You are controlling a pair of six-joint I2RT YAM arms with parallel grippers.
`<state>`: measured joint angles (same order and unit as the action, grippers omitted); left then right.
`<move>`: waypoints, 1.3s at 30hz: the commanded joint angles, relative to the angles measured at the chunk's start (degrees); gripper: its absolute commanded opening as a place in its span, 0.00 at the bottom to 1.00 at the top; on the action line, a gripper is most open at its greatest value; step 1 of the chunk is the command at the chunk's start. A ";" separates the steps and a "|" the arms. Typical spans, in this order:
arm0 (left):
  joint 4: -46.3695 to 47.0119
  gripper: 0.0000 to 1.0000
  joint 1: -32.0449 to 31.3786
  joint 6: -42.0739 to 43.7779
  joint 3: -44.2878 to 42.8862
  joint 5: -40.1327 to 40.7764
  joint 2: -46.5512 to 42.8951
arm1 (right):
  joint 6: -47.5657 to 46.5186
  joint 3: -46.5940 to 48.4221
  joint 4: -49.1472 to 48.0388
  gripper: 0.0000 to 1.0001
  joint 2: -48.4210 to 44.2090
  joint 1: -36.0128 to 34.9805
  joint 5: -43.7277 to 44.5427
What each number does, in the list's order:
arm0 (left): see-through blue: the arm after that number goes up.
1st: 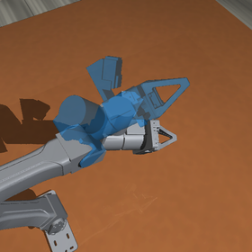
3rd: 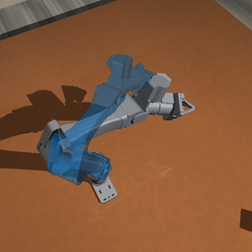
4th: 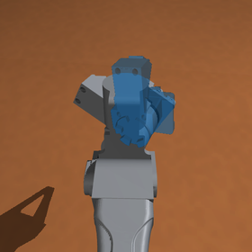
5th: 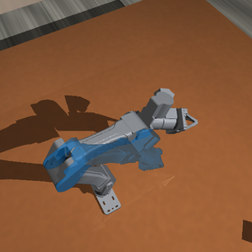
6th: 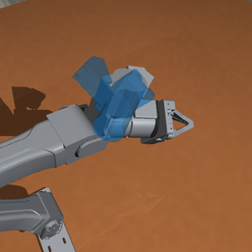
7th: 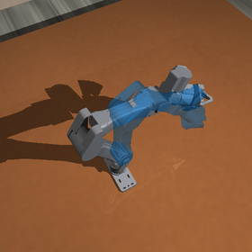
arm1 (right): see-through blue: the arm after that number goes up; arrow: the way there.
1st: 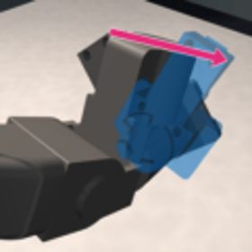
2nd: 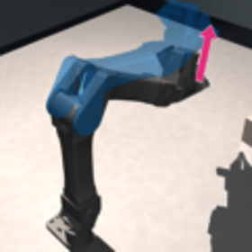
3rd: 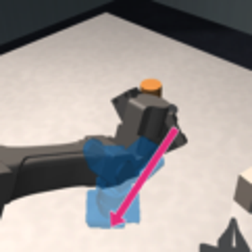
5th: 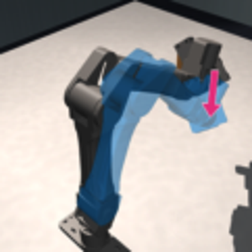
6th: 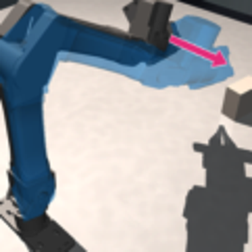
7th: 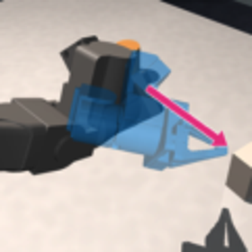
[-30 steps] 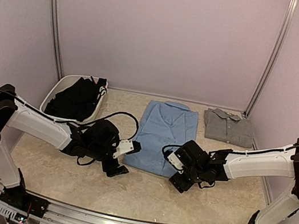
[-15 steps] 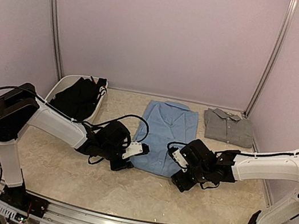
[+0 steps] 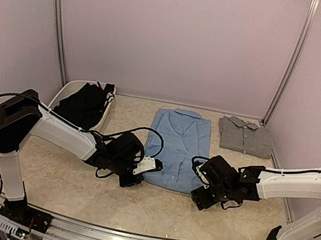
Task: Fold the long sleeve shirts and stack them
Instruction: Pick up the 2/3-rectangle-folded shirt from the center of the board.
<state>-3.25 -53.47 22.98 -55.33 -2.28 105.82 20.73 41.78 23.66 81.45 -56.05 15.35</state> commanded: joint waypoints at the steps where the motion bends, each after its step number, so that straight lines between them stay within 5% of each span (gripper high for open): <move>1: -6.83 0.00 -1.09 -2.04 0.21 -0.27 1.70 | 0.58 -2.47 -1.45 0.74 -2.34 -2.12 1.30; 22: -12.56 0.00 -2.17 -4.71 -0.03 -3.97 0.95 | 1.82 2.60 1.97 0.74 2.49 -11.48 20.05; 27: -13.24 0.00 -2.00 -4.66 -0.19 -4.18 0.97 | -1.15 3.04 1.04 0.75 4.24 -11.79 17.29; 39: -16.33 0.00 -1.81 -4.96 -0.74 -4.21 0.33 | -7.02 3.70 -3.12 0.59 10.06 -11.59 12.13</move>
<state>-10.98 -55.07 18.50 -57.08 -5.13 104.97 15.92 44.36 22.76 90.56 -67.24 28.51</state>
